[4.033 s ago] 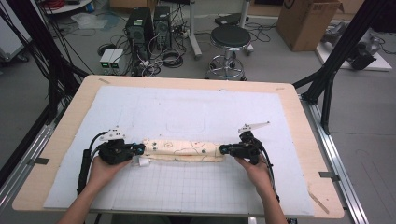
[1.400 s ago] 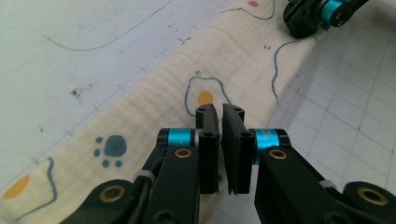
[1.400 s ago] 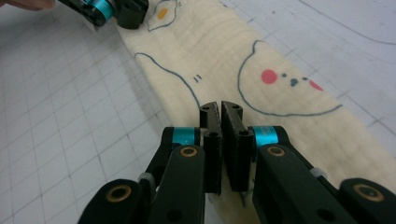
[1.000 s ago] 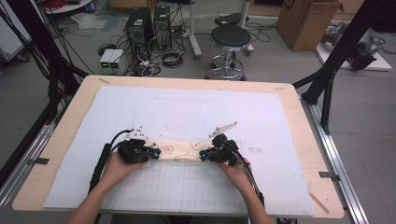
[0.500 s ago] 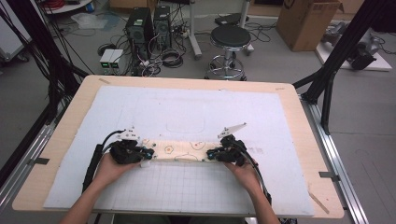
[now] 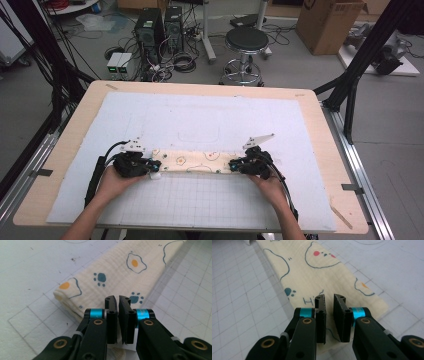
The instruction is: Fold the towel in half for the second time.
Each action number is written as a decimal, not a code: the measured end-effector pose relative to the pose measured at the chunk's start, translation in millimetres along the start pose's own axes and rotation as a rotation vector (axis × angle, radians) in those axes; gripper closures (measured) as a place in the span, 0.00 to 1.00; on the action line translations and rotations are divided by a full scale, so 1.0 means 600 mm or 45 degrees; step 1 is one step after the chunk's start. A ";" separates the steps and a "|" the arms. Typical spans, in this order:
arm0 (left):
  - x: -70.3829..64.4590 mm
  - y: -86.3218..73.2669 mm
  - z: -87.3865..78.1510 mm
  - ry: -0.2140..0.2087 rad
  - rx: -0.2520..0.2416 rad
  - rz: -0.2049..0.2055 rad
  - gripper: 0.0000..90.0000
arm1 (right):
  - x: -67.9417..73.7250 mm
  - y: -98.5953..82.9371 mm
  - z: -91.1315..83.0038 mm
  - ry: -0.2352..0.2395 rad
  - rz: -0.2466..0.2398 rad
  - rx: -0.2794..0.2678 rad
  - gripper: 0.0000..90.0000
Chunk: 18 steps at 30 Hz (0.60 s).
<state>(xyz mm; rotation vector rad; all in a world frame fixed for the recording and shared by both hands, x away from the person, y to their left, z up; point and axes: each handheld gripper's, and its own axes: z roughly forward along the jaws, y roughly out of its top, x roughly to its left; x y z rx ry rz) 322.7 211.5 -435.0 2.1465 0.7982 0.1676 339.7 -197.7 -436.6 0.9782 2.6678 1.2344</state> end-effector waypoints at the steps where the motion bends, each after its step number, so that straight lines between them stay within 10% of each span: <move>1: 0.000 -0.001 0.000 -0.002 -0.002 0.002 0.94 | -0.001 -0.001 -0.001 -0.004 -0.003 -0.001 0.89; 8: 0.003 0.009 -0.015 0.080 -0.150 0.011 0.87 | 0.002 0.009 -0.014 -0.043 -0.047 -0.107 0.81; 18: 0.021 0.003 0.005 0.113 -0.067 -0.023 0.82 | -0.008 0.004 -0.005 -0.105 -0.044 -0.013 0.70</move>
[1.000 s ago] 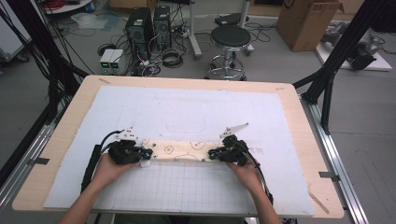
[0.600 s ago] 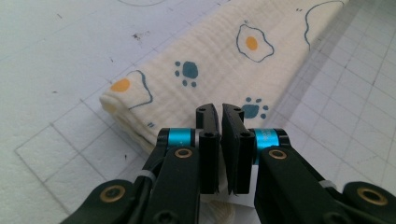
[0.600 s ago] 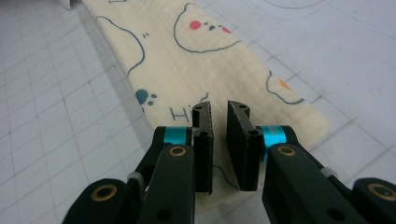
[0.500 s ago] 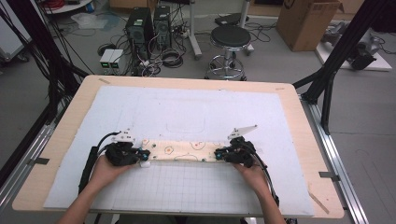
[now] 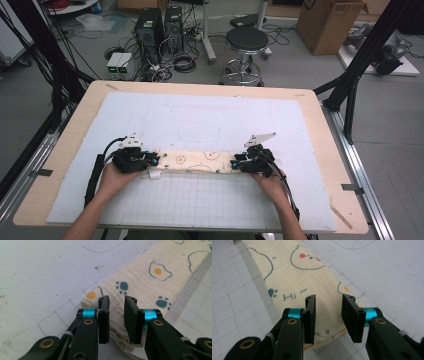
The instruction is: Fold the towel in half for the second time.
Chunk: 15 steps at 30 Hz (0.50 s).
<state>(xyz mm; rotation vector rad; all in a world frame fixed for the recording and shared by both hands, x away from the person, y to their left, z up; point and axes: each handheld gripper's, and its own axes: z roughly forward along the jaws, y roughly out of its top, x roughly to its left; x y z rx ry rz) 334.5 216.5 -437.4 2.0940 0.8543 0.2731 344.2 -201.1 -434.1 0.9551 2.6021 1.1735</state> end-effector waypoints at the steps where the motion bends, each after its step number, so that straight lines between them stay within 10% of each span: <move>1: 0.000 0.000 0.000 -0.003 0.001 -0.005 0.82 | 0.001 0.000 0.000 -0.002 -0.007 -0.001 0.69; 15: -0.001 -0.003 0.002 0.003 -0.005 -0.007 0.82 | 0.006 -0.008 0.003 -0.029 -0.097 -0.019 0.67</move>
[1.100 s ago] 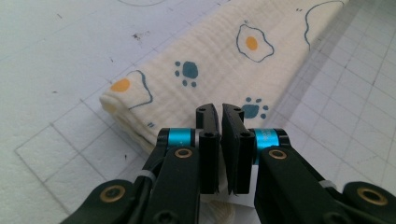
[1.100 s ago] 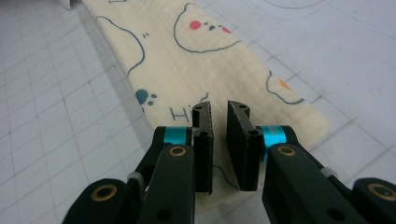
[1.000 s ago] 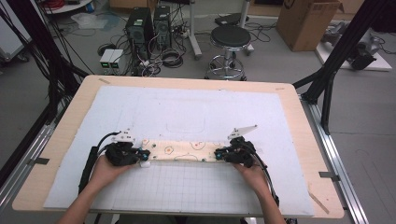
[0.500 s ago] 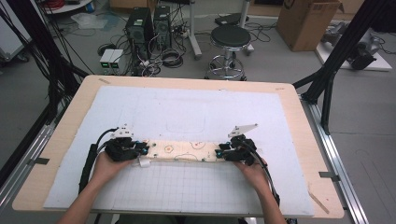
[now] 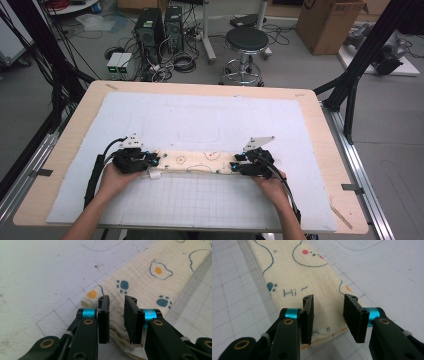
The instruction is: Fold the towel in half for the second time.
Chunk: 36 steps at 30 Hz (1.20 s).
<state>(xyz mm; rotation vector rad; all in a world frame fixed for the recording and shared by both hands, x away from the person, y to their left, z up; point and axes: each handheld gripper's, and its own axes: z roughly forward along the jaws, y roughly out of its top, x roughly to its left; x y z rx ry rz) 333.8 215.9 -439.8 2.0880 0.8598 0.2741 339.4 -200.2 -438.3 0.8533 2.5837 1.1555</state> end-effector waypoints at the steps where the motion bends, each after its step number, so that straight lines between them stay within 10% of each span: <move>1: 0.000 0.000 -0.001 0.001 0.007 0.010 0.82 | 0.000 0.000 0.000 0.000 0.009 0.003 0.66; 36: 0.002 -0.007 -0.064 0.028 -0.198 -0.074 0.51 | 0.002 0.001 -0.055 -0.087 0.194 -0.176 0.24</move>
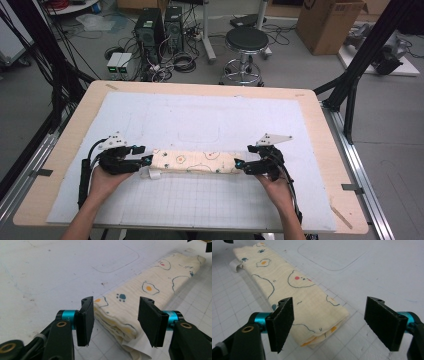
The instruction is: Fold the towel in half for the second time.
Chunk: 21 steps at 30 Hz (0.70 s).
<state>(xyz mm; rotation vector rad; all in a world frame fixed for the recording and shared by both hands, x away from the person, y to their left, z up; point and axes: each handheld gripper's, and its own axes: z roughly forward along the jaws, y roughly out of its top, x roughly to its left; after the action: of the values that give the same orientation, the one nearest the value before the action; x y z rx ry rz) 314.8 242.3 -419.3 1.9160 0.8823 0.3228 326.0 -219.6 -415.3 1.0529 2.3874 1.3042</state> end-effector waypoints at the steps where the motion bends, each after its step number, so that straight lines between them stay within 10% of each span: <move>1: 0.000 -0.001 -0.002 -0.001 0.002 0.000 0.50 | 0.000 0.000 -0.002 -0.003 -0.001 -0.006 0.24; 21: -0.018 -0.031 -0.039 0.025 -0.002 0.017 0.38 | -0.001 -0.033 -0.049 -0.086 0.032 -0.056 0.16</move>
<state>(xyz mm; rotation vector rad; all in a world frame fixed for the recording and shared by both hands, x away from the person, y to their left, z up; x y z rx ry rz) 286.1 255.1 -422.0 1.9212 0.8822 0.3507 301.9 -245.9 -414.4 1.1005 2.2936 1.3019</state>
